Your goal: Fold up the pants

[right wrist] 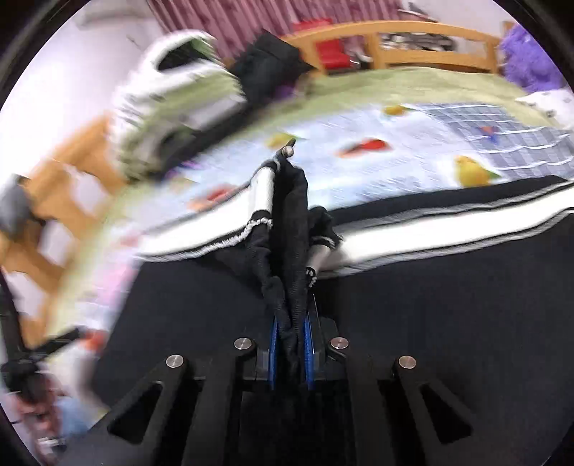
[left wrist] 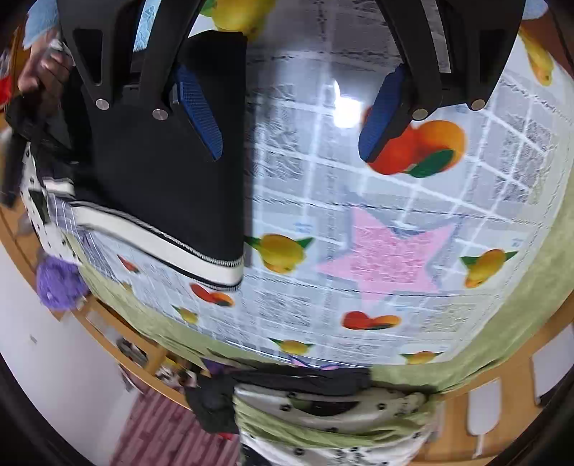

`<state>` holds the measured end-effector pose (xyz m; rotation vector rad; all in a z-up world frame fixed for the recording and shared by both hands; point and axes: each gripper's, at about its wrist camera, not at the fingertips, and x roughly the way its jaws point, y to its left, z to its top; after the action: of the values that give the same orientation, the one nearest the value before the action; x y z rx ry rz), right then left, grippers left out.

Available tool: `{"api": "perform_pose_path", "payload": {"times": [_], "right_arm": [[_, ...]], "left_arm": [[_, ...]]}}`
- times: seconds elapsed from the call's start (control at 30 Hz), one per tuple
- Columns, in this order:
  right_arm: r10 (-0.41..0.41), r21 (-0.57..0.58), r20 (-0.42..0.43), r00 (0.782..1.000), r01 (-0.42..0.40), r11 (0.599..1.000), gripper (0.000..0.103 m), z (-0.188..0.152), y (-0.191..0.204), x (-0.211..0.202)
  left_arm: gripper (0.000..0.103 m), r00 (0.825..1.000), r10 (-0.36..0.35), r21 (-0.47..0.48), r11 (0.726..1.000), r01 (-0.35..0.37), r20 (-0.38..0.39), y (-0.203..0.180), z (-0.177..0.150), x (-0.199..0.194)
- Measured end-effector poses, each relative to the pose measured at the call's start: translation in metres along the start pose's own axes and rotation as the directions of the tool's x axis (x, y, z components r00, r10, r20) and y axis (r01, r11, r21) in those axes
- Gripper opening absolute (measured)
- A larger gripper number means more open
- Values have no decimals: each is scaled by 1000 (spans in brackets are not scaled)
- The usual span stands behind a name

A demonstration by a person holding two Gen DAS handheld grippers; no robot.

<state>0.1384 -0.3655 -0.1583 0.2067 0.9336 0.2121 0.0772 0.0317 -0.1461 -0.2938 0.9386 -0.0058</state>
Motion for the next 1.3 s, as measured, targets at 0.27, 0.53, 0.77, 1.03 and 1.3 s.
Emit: {"api": "perform_pose_path", "payload": {"times": [0.27,0.53,0.77,1.03,1.3], "right_arm": [[-16,14,-31,999,16,1000,18,-12,-8,-3],[27,-46,-99,995,-31,998,22,-39,0,7],[136,104,21,990,-138,985,11,-28,-38,-41],[-35,-30,-44,998,34,999,26,-45,-30,-45],[-133,-155,-54,990,123,980,38,-88,-8,-52]], "left_arm": [[77,998,-32,126,992,23,63,-35,-8,-13],[77,997,-53,117,992,47,50,-45,-12,-9],[77,994,-53,127,991,41,94,-50,-14,-20],[77,994,-75,178,982,61,75,-74,-23,-17],[81,998,56,231,972,-51,-13,-90,-58,25]]}}
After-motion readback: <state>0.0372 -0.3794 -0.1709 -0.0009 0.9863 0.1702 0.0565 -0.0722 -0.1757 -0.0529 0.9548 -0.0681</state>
